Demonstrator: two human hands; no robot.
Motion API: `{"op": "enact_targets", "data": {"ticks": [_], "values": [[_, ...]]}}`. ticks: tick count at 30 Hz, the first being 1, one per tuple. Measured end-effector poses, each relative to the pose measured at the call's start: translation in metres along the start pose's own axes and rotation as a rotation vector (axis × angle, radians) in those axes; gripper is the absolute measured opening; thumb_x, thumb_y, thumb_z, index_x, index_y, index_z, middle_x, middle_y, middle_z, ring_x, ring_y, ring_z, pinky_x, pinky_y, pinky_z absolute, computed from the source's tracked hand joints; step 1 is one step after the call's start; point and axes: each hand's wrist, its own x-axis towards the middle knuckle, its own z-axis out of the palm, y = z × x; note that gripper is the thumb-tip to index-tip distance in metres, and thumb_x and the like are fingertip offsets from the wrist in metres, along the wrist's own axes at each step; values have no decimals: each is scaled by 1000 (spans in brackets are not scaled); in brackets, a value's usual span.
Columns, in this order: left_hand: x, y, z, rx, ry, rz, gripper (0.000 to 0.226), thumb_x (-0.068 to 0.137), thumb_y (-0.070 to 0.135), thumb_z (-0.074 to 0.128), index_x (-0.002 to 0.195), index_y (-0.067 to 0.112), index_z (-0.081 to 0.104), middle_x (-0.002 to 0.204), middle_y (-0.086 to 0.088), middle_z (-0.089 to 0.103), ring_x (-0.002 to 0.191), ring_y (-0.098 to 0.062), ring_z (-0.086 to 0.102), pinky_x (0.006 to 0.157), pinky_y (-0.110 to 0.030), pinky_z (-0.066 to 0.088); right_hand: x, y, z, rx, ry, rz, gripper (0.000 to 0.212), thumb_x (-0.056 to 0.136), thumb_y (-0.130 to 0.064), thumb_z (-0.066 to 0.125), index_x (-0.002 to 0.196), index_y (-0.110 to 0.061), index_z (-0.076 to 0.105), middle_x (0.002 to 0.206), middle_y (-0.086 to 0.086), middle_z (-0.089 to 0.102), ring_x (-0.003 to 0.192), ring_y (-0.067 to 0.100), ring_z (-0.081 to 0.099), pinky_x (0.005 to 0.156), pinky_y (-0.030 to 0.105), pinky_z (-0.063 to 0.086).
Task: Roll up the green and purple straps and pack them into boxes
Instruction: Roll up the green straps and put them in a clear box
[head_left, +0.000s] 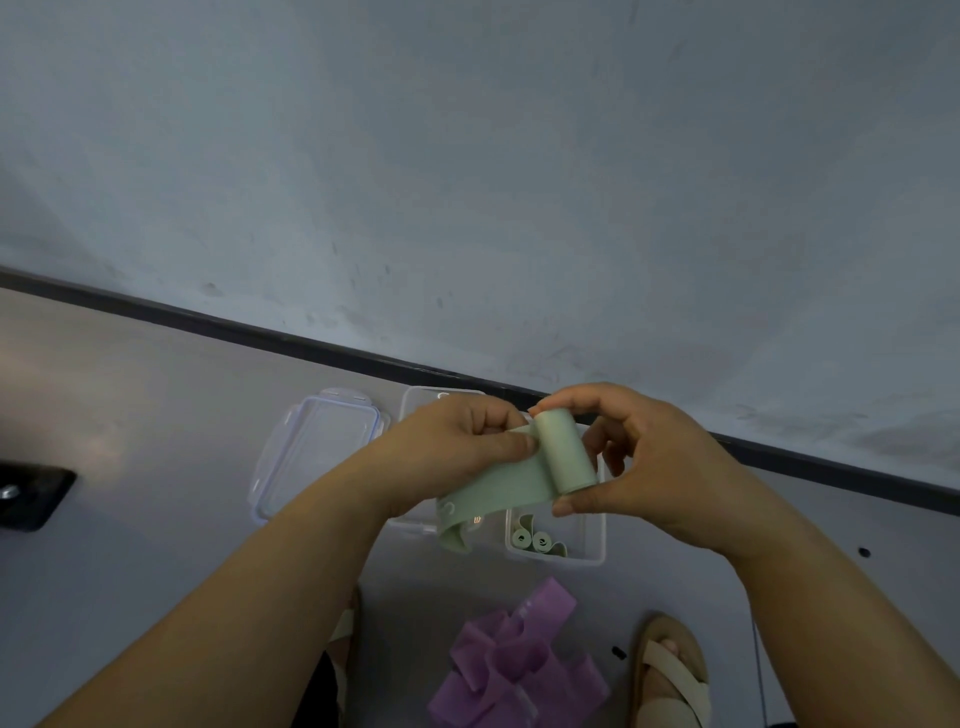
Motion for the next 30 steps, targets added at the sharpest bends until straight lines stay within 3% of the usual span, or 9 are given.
{"op": "enact_targets", "data": {"ticks": [4,9,12,18,21,24,27,30], "values": [[0,3,5,24,24,-18,21,90,22,57,73,31,66,63,14,61,59,-1,55,59,-19,42,1,2,3,-62,10,-12,60,55,-21,87,101,-45,55,78,-26,55,71,-6,51,60,11,42],[-4,8,4,-94,50,-47,12,84,34,61,80,27,70,76,7,64,69,-9,58,62,-22,43,2,5,4,-109,27,-56,58,56,-23,86,101,-43,54,97,-24,53,83,-1,53,66,10,41],[-4,8,4,-80,20,-34,24,66,51,66,75,30,72,69,11,67,66,-6,60,63,-22,44,4,6,4,-113,20,-75,57,57,-23,86,100,-43,54,101,-21,51,82,3,52,66,11,42],[-3,5,1,-156,16,-75,21,64,43,71,73,25,73,64,10,66,60,-5,59,58,-20,45,3,3,6,-76,-4,-60,64,59,-23,84,106,-48,47,102,-23,49,83,-1,51,67,12,45],[-4,5,-2,-233,-24,-70,25,58,45,71,72,24,73,66,7,67,61,-7,59,59,-22,45,1,0,3,33,-12,-45,64,56,-23,84,105,-47,50,98,-23,54,82,2,54,67,18,50],[-3,3,-3,-274,-74,-49,20,64,44,77,70,24,74,68,5,67,63,-9,60,59,-23,46,0,-1,4,128,-34,-26,63,50,-36,80,106,-45,55,98,-17,59,81,7,57,70,29,53],[-2,1,-3,-368,-122,-23,15,64,36,80,66,22,74,66,4,68,60,-8,61,55,-20,47,1,0,6,192,-51,-20,69,47,-42,81,111,-47,55,105,-1,62,87,29,58,74,43,55],[-1,-1,-4,-457,-185,15,40,46,48,86,71,18,75,69,1,70,62,-9,64,56,-19,50,1,-1,9,254,-44,-21,71,45,-41,82,110,-48,56,108,6,63,93,33,58,80,50,52]]}}
